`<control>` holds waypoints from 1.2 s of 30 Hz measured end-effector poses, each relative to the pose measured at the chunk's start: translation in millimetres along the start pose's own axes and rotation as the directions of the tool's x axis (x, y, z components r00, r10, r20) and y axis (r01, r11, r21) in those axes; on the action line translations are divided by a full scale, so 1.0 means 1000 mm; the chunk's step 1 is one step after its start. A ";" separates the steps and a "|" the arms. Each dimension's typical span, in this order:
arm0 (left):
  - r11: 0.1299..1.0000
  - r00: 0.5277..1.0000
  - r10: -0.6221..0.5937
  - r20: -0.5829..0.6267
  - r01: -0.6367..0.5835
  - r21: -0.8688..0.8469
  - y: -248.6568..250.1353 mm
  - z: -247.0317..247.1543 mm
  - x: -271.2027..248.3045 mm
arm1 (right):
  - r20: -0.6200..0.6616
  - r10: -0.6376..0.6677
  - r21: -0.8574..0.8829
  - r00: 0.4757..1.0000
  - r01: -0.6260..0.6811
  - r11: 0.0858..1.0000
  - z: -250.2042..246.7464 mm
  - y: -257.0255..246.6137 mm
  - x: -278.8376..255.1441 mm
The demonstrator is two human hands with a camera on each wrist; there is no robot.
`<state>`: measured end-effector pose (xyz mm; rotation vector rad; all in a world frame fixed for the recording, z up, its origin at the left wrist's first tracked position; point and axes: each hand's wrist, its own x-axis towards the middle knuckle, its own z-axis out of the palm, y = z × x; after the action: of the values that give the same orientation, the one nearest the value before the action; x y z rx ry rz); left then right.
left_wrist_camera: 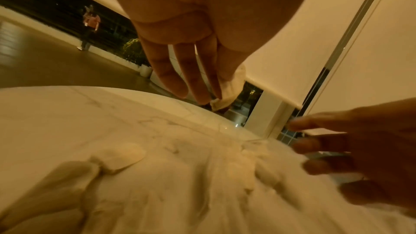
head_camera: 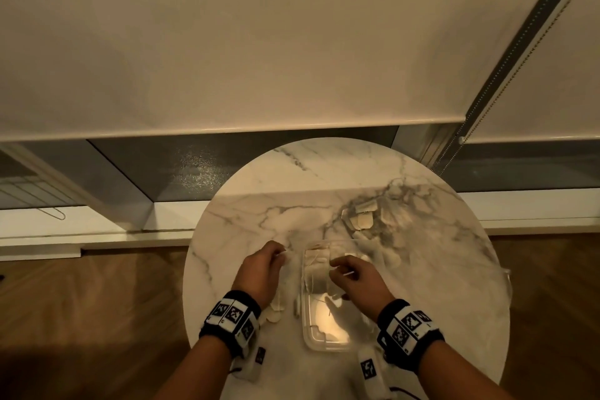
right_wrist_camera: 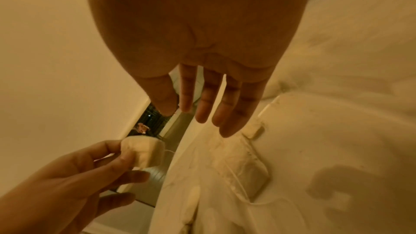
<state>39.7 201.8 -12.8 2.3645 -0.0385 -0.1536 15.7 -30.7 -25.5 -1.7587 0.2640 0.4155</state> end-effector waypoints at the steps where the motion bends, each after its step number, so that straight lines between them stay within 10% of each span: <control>1: 0.999 1.000 0.015 -0.004 -0.015 -0.049 0.004 0.001 -0.003 | 0.033 -0.032 0.013 0.999 0.032 0.999 0.003 -0.004 -0.001; 11: 0.913 0.996 -0.057 0.071 0.080 -0.399 0.036 0.014 -0.019 | 0.108 -0.233 -0.059 0.966 0.240 0.969 0.018 -0.009 -0.004; 21: 0.812 0.981 -0.188 0.038 0.177 -0.557 0.048 0.040 -0.013 | -0.002 -0.065 0.217 0.998 0.064 0.974 0.014 -0.017 -0.008; 29: 0.821 0.961 -0.275 0.020 0.245 -0.516 0.049 0.053 -0.011 | -0.051 -0.005 0.124 0.999 0.011 0.992 0.007 -0.007 -0.007; 36: 0.912 0.915 -0.401 -0.047 0.395 -0.108 0.012 0.063 -0.019 | -0.103 0.088 0.119 0.991 -0.075 0.990 -0.008 0.014 0.005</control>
<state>13.2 151.0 -46.7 2.2513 0.4785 -0.2644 15.5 -41.7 -38.8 -1.6636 0.4299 0.3576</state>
